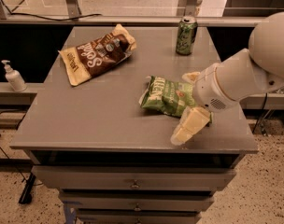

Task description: Pick green jalapeno chip bag

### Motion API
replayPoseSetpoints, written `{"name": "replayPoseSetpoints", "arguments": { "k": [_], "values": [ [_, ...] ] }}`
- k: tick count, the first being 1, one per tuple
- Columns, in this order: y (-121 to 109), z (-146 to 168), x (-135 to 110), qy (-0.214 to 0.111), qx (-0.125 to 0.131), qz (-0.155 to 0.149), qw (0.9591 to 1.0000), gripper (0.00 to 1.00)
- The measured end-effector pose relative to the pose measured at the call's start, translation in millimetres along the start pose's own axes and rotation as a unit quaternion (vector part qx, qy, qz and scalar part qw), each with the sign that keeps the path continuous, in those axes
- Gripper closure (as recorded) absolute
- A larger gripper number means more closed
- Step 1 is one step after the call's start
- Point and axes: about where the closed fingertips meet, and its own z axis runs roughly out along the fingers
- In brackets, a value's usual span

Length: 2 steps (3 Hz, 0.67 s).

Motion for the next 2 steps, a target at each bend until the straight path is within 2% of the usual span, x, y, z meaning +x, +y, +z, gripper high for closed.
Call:
{"name": "replayPoseSetpoints", "arguments": {
  "k": [1, 2],
  "values": [
    [-5, 29, -1, -0.003, -0.006, -0.003, 1.0, 0.0],
    [-16, 43, 2, 0.009, -0.009, -0.001, 0.9999, 0.17]
  ]
}}
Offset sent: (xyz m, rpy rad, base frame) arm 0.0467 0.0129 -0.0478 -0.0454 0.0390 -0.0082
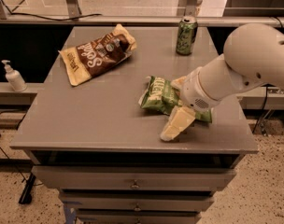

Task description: Pick green jalapeno chip bag

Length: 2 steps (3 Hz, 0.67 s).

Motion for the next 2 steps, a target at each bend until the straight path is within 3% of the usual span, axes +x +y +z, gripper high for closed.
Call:
{"name": "replayPoseSetpoints", "arguments": {
  "k": [2],
  "values": [
    [-12.2, -2.3, -2.1, 0.014, -0.002, 0.0, 0.9999, 0.64]
  ]
}}
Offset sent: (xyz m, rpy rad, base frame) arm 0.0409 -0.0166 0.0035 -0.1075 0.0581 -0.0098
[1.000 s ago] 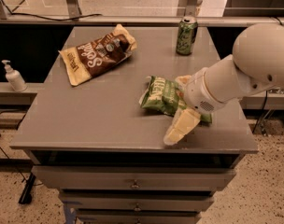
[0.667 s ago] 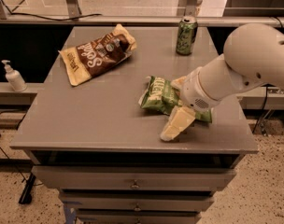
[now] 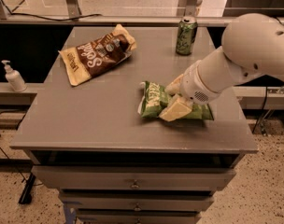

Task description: Pick green jalapeno chip bag

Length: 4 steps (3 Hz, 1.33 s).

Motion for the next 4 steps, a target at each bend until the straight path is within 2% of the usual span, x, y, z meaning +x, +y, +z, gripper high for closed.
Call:
{"name": "replayPoseSetpoints", "arguments": {
  "k": [1, 2, 4],
  "values": [
    [-1.0, -4.5, -2.8, 0.0, 0.0, 0.0, 1.0, 0.87],
    [-1.5, -6.9, -4.4, 0.0, 0.0, 0.0, 1.0, 1.0],
    [-1.6, -7.2, -4.6, 0.0, 0.0, 0.0, 1.0, 1.0]
  ]
}}
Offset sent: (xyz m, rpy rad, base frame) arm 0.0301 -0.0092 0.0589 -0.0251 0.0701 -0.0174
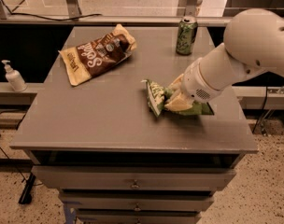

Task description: Pick green jalapeno chip bag

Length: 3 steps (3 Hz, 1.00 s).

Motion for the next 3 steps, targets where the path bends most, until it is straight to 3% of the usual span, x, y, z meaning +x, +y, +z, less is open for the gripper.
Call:
{"name": "replayPoseSetpoints", "arguments": {
  "k": [1, 2, 3],
  "values": [
    [0.0, 0.0, 0.0, 0.0, 0.0, 0.0, 1.0, 1.0],
    [0.1, 0.0, -0.1, 0.0, 0.0, 0.0, 1.0, 0.84],
    [0.1, -0.1, -0.2, 0.0, 0.0, 0.0, 1.0, 0.61]
  ]
}}
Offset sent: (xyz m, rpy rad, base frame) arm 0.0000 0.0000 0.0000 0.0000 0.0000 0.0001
